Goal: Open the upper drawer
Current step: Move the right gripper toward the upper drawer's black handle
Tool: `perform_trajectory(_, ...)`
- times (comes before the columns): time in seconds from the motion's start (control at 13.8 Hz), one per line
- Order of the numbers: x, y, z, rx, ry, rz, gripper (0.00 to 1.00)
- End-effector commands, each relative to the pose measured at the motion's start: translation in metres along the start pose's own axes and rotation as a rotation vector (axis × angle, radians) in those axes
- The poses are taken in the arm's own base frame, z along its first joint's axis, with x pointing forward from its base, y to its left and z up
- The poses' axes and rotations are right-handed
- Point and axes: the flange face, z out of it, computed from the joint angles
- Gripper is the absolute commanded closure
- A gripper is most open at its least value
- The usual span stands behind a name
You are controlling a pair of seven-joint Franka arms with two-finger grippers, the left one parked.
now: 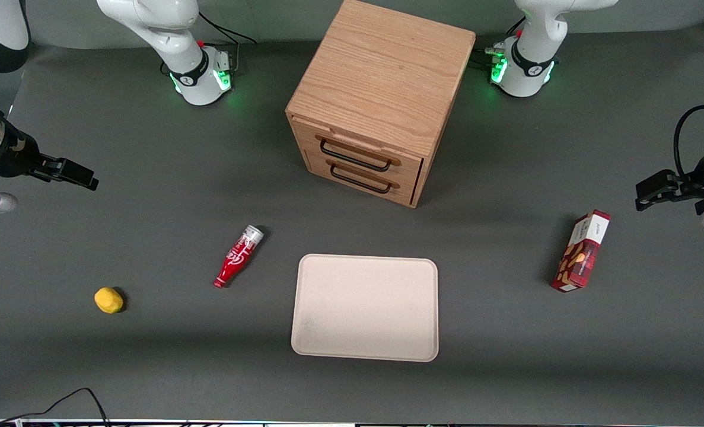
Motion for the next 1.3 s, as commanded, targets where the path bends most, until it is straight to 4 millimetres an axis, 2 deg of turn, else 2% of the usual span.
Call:
perform_trajectory(0.0,-0.012,-0.001,-0.004,0.0,0.003,-0.001,0.0)
perform_trajectory(0.22,-0.007,-0.01,-0.002,0.022,0.011,-0.01,0.0)
perform_trajectory(0.29,-0.002,-0.022,0.0,0.069,0.018,-0.025,0.0)
perform_trajectory(0.36,0.004,-0.045,0.001,0.118,0.017,-0.064,0.0)
perform_trajectory(0.43,0.005,-0.077,0.003,0.138,0.015,-0.162,0.0)
perform_trajectory(0.65,0.001,-0.176,0.021,0.208,0.031,-0.607,0.0)
perform_trajectory(0.8,-0.017,-0.251,0.036,0.284,0.047,-0.78,0.0)
perform_trajectory(1.01,-0.053,-0.343,0.076,0.401,0.048,-0.96,0.0)
perform_trajectory(1.08,-0.063,-0.362,0.087,0.421,0.048,-1.037,0.0)
perform_trajectory(1.23,-0.075,-0.382,0.111,0.435,0.016,-1.152,0.0)
